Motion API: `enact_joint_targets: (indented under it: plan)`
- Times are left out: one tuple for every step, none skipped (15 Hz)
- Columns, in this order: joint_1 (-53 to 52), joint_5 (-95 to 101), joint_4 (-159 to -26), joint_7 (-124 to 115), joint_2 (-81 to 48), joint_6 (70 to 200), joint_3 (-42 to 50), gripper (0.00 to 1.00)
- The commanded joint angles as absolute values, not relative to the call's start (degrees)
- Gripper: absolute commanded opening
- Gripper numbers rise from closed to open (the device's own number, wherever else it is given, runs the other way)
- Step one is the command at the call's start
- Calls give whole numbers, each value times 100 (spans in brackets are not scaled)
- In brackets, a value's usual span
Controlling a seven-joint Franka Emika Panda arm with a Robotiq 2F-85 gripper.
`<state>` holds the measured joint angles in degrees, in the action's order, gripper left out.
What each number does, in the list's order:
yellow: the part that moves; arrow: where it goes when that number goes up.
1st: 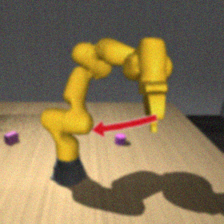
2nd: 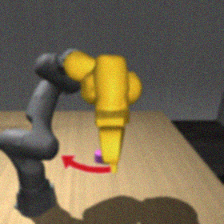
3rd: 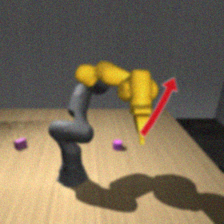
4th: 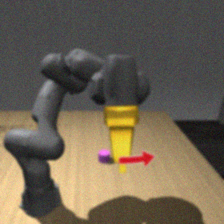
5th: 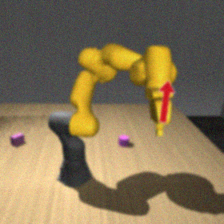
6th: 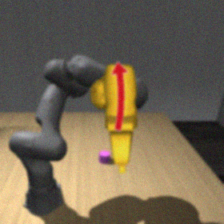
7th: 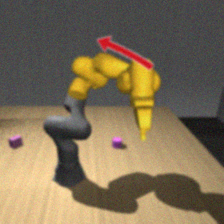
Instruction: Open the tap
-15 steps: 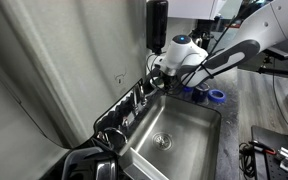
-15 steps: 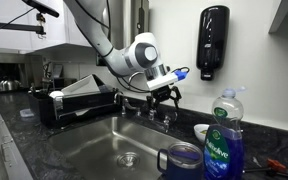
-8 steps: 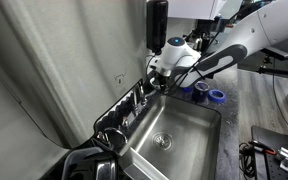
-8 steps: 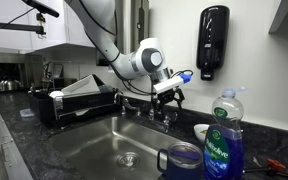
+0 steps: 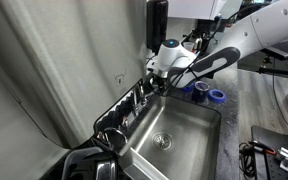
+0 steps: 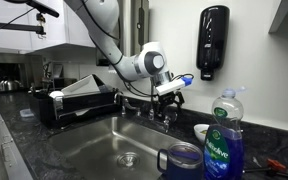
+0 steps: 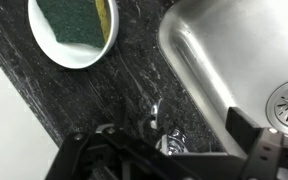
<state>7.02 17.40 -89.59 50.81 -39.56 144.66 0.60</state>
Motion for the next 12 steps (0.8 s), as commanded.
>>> enact_joint_targets:
  plan:
    - [840, 1605, -8797, 5468, -4002, 13967, -100, 100]
    - [872, 1553, -8810, 5572, -3996, 13896, -150, 100]
    - [881, 1510, -8820, 5662, -3995, 13812, -180, 100]
    - [894, 1448, -8827, 5771, -3991, 13742, -214, 100]
    - [890, 1412, -8846, 5853, -3981, 13670, -231, 100]
    - [884, 1380, -8862, 5915, -3965, 13609, -237, 100]
    - [891, 1349, -8872, 5984, -3945, 13583, -242, 100]
    - [902, 1321, -8900, 6063, -3918, 13569, -251, 100]
    - [909, 1299, -8926, 6136, -3891, 13551, -249, 100]
    - [936, 1250, -8959, 6245, -3857, 13522, -275, 100]
    - [943, 1223, -8996, 6309, -3820, 13501, -274, 100]
    - [956, 1184, -9041, 6385, -3774, 13474, -285, 100]
